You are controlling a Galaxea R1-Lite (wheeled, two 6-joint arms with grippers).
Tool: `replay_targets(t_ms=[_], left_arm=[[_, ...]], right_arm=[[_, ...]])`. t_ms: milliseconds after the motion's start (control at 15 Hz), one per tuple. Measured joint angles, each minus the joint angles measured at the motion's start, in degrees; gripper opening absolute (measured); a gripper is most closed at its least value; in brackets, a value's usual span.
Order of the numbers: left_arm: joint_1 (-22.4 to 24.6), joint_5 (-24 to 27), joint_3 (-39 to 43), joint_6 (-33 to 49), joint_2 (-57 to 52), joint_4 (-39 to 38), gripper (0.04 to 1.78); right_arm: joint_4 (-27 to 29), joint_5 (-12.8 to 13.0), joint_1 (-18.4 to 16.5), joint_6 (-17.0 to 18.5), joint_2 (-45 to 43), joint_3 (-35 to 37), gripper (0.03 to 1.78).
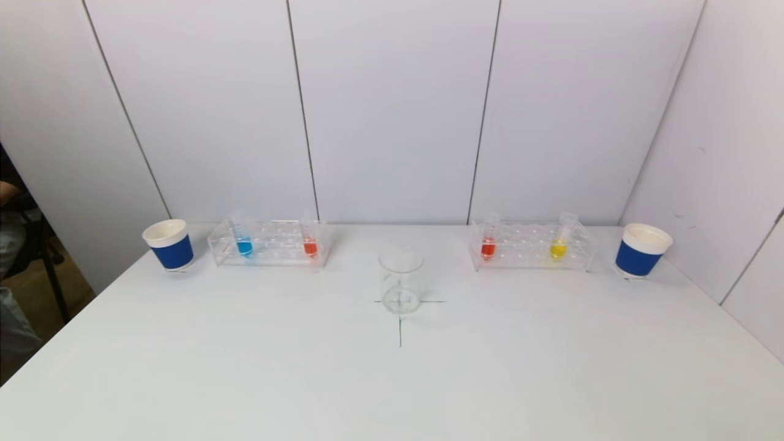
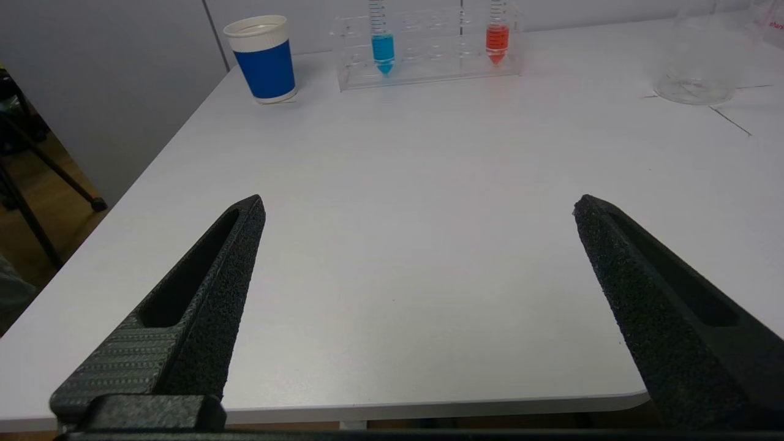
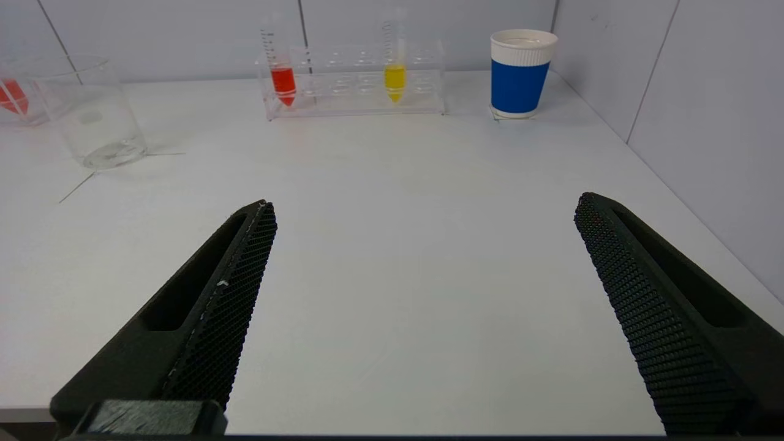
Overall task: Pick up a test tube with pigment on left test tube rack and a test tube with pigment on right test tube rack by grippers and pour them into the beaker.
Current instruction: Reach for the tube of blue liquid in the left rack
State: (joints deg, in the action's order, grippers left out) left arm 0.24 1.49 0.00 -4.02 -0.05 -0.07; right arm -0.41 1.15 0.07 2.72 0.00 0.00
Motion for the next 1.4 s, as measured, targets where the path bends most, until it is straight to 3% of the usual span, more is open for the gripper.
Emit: replay_targets(t_ms=[1400], left_arm=[[0.0,0.5,0.0,-0.4,0.0,0.1,1.76]], right_arm=[[0.0,0.0,0.0,0.0,0.0,0.0,1.77]])
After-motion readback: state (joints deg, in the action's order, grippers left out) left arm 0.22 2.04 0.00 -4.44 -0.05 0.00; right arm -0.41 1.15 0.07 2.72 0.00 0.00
